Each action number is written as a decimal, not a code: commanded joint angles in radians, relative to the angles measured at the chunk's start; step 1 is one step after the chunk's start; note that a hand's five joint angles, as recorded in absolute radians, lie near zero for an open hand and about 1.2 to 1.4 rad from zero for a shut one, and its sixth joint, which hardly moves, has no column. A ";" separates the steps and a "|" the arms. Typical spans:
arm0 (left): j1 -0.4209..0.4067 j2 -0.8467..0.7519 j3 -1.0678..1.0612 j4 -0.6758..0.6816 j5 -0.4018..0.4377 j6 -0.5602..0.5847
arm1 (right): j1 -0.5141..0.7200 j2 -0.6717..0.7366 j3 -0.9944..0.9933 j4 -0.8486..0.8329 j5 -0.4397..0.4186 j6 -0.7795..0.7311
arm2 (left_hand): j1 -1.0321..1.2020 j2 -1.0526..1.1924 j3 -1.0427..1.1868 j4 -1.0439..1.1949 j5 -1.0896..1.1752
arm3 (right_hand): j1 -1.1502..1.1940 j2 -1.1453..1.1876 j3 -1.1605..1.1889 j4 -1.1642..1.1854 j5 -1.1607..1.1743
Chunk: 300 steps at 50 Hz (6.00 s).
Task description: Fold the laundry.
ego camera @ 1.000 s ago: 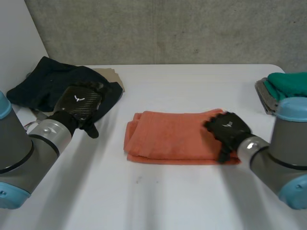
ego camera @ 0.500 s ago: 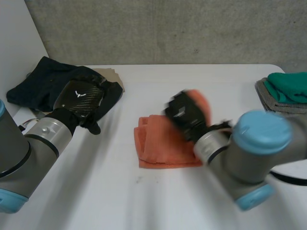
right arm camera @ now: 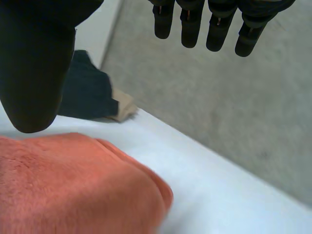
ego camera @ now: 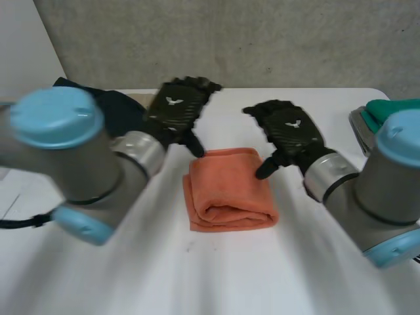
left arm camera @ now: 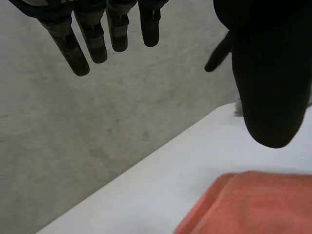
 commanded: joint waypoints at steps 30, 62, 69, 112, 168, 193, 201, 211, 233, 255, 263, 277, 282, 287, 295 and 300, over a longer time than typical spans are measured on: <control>-0.108 -0.351 0.320 -0.412 -0.324 0.157 | 0.025 0.319 -0.331 0.315 0.079 -0.243 | 0.024 0.013 0.006 0.014 -0.006 | 0.019 0.035 0.035 0.035 0.020; -0.012 -0.093 0.266 -0.404 0.297 0.130 | 0.190 0.262 0.080 -0.176 0.133 -0.362 | 0.015 0.004 -0.003 0.005 -0.014 | 0.055 0.070 0.070 0.070 0.055; -0.013 -0.090 0.265 -0.406 0.298 0.130 | 0.188 0.323 0.023 -0.176 0.133 -0.392 | 0.018 0.007 0.000 0.008 -0.011 | 0.193 0.208 0.208 0.208 0.193; 0.001 -0.034 0.297 -0.396 0.297 0.130 | 0.130 0.328 -0.182 -0.253 0.129 -0.400 | 0.012 0.001 -0.006 0.002 -0.017 | 1.175 1.191 1.190 1.190 1.176; -0.032 -0.045 0.381 -0.396 0.295 0.058 | -0.863 0.647 -0.518 -0.595 -0.510 -0.009 | 0.012 0.001 -0.006 0.002 -0.017 | 0.074 0.090 0.090 0.090 0.075; -0.056 0.074 0.383 -0.381 0.295 0.044 | -0.932 0.107 -0.520 0.090 -0.026 -0.326 | 0.001 -0.010 -0.018 -0.009 -0.029 | -0.047 -0.031 -0.032 -0.031 -0.046; 0.011 0.179 0.383 -0.332 0.208 -0.005 | -0.529 -0.058 -0.316 -0.174 -0.032 -0.326 | 0.009 -0.002 -0.009 0.000 -0.020 | -0.047 -0.031 -0.032 -0.031 -0.046; 0.416 0.075 0.348 -0.321 -0.008 0.123 | -0.213 -0.122 0.049 -0.146 -0.109 -0.426 | 0.012 0.001 -0.006 0.002 -0.017 | -0.047 -0.031 -0.032 -0.031 -0.046; 0.582 -0.705 0.829 -0.326 0.154 0.475 | -0.185 -0.010 0.261 -0.071 -0.109 -0.609 | 1.016 1.005 0.998 1.006 0.986 | -0.047 -0.031 -0.032 -0.031 -0.046; 0.240 0.027 0.241 -0.156 0.163 0.139 | -0.188 -0.032 0.249 -0.088 -0.042 -0.570 | 1.204 1.193 1.186 1.194 1.174 | -0.047 -0.031 -0.032 -0.031 -0.046; 0.013 0.021 0.050 -0.076 0.154 0.071 | -0.208 -0.048 0.244 -0.090 -0.003 -0.534 | 1.204 1.193 1.186 1.194 1.174 | -0.047 -0.031 -0.032 -0.031 -0.046; -0.073 -0.050 0.015 -0.073 0.110 0.074 | -0.226 -0.046 0.240 -0.081 0.035 -0.512 | 0.065 0.054 0.047 0.056 0.036 | -0.047 -0.031 -0.032 -0.031 -0.046; -0.041 0.085 -0.070 -0.090 0.045 0.074 | -0.218 -0.080 0.238 -0.073 0.052 -0.506 | 0.065 0.054 0.047 0.055 0.036 | -0.047 -0.031 -0.032 -0.031 -0.046; -0.030 0.202 -0.212 -0.131 -0.036 0.081 | -0.211 -0.138 0.233 -0.001 0.069 -0.460 | 0.071 0.060 0.053 0.061 0.041 | -0.047 -0.031 -0.032 -0.031 -0.046; 0.011 0.254 -0.438 -0.139 -0.085 0.160 | -0.208 -0.155 0.166 0.270 0.055 -0.351 | 0.077 0.066 0.059 0.067 0.047 | -0.047 -0.031 -0.032 -0.031 -0.046; 0.074 0.240 -0.516 -0.055 -0.084 0.283 | -0.191 -0.161 0.164 0.294 0.052 -0.314 | 0.080 0.069 0.062 0.070 0.050 | -0.047 -0.031 -0.032 -0.031 -0.046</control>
